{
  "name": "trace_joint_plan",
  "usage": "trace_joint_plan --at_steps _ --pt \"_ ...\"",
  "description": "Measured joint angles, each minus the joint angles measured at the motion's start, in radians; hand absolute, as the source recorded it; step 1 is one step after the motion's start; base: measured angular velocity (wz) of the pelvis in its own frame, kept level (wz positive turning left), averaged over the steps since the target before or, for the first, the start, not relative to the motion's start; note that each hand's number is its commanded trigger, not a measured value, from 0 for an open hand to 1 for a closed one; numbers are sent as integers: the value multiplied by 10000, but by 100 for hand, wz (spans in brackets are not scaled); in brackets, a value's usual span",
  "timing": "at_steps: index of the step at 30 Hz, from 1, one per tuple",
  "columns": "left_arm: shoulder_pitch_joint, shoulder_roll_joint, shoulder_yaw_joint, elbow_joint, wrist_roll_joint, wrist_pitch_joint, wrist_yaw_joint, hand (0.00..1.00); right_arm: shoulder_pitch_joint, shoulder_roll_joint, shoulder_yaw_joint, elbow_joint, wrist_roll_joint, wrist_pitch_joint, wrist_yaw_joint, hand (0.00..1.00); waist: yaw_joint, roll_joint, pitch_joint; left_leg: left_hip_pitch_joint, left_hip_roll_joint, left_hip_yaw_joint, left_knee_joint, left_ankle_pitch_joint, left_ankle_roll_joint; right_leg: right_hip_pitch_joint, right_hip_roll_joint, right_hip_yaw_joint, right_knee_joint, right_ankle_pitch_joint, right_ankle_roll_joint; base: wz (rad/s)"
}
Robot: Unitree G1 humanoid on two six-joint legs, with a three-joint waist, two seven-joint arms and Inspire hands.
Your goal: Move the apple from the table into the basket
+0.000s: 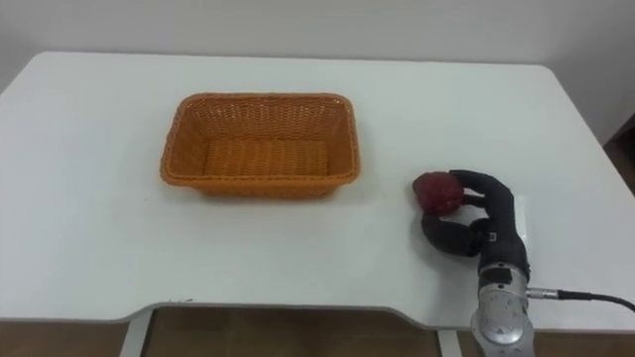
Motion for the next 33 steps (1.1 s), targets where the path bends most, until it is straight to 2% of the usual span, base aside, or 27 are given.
trace_joint_plan --at_steps 6,10,14,18,24,25,26,27,33 --pt "21 0 26 69 5 21 -33 0 23 17 110 -1335 -13 508 108 100 25 63 6 -61 -15 88 35 16 10 -182 2 141 25 -2 2 -6" --pt "-28 -11 24 94 32 -8 -208 0 36 19 114 -2598 -14 490 372 100 18 6 -23 -46 -10 71 11 17 10 -175 11 138 19 -2 2 -1" --pt "-39 -28 -6 101 40 -59 -203 0 -4 19 130 -3228 8 477 488 100 75 -37 -20 29 -13 57 -50 17 9 -119 10 144 5 -1 2 0" --pt "-100 -50 -11 120 42 -158 -173 0 -24 22 206 -4140 -16 476 774 100 239 18 20 -17 -12 110 -87 17 10 -187 4 131 1 -1 3 -4" --pt "-215 -173 -23 277 71 -146 -182 0 -105 17 817 -4674 -187 479 1152 100 410 143 58 -227 -5 79 9 16 10 -328 3 124 26 4 3 0" --pt "-231 -182 -40 276 68 -146 -183 0 -105 19 954 -4684 -438 479 1235 55 456 157 19 -324 -2 59 10 16 9 -415 7 125 39 4 3 0" --pt "-254 -183 -79 275 68 -145 -183 0 -113 20 1002 -4694 -558 479 1306 38 482 161 7 -364 -2 57 10 17 9 -460 8 124 42 6 -1 0" --pt "-299 -182 -202 275 68 -145 -183 0 -130 17 1111 -4696 -705 482 1443 0 546 181 17 -381 -1 58 17 18 7 -473 10 122 39 11 -4 0" --pt "-504 -184 -668 452 59 -153 -285 0 -429 23 1820 -4707 -847 494 1991 0 592 142 3 -375 -12 -13 23 22 6 -463 11 52 16 12 -3 3"
